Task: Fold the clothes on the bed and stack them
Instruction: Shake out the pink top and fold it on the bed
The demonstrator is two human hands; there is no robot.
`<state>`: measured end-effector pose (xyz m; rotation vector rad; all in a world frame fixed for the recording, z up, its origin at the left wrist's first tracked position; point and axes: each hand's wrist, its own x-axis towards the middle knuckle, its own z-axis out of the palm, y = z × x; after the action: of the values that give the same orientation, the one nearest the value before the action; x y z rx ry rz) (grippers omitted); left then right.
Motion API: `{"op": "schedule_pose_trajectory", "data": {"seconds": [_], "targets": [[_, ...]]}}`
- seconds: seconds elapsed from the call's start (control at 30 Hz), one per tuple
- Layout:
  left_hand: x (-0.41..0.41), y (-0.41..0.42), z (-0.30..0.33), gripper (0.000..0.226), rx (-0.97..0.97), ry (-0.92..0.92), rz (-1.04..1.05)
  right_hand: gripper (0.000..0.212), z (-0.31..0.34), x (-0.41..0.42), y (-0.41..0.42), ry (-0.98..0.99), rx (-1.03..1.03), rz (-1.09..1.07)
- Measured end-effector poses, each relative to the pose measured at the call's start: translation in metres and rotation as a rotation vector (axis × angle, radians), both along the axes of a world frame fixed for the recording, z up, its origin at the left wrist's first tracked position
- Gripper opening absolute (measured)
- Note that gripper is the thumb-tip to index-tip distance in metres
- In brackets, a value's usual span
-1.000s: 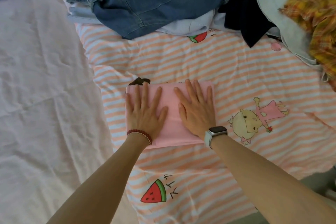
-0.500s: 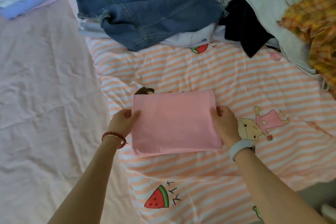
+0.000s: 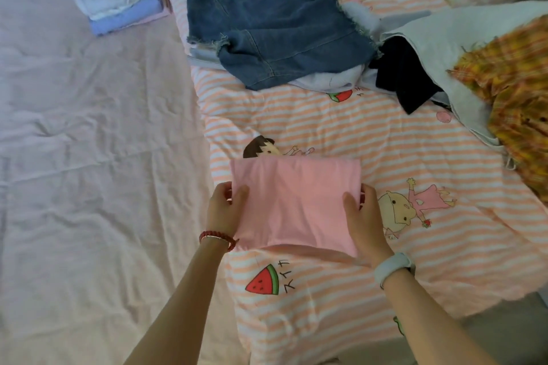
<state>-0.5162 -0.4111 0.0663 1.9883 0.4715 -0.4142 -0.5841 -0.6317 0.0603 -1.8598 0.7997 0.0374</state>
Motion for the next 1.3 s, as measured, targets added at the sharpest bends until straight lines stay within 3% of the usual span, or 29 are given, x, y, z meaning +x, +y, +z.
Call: {"op": "schedule_pose_trajectory", "data": {"seconds": [0.27, 0.47, 0.53, 0.73, 1.0, 1.3], "targets": [[-0.180, 0.080, 0.058, 0.007, 0.088, -0.090, 0.347, 0.009, 0.047, -0.113, 0.060, -0.036, 0.064, 0.345], [-0.329, 0.126, 0.076, 0.002, 0.131, -0.005, 0.630, 0.010, 0.058, -0.194, 0.110, 0.074, 0.108, 0.633], [-0.364, 0.138, 0.080, 0.010, 0.121, -0.004, 0.705, 0.008, 0.061, -0.211, 0.128, 0.093, 0.105, 0.711], [-0.423, 0.208, 0.087, 0.007, 0.069, -0.032, 0.939, 0.006, 0.072, -0.229, 0.220, 0.062, 0.088, 0.912], [-0.493, 0.394, 0.103, 0.014, 0.034, -0.141, 1.159, 0.014, 0.097, -0.257, 0.441, -0.015, 0.099, 1.067], [-0.546, 0.559, 0.123, 0.018, 0.100, -0.171, 1.254, 0.012, 0.117, -0.292, 0.624, -0.038, 0.140, 1.196]]}}
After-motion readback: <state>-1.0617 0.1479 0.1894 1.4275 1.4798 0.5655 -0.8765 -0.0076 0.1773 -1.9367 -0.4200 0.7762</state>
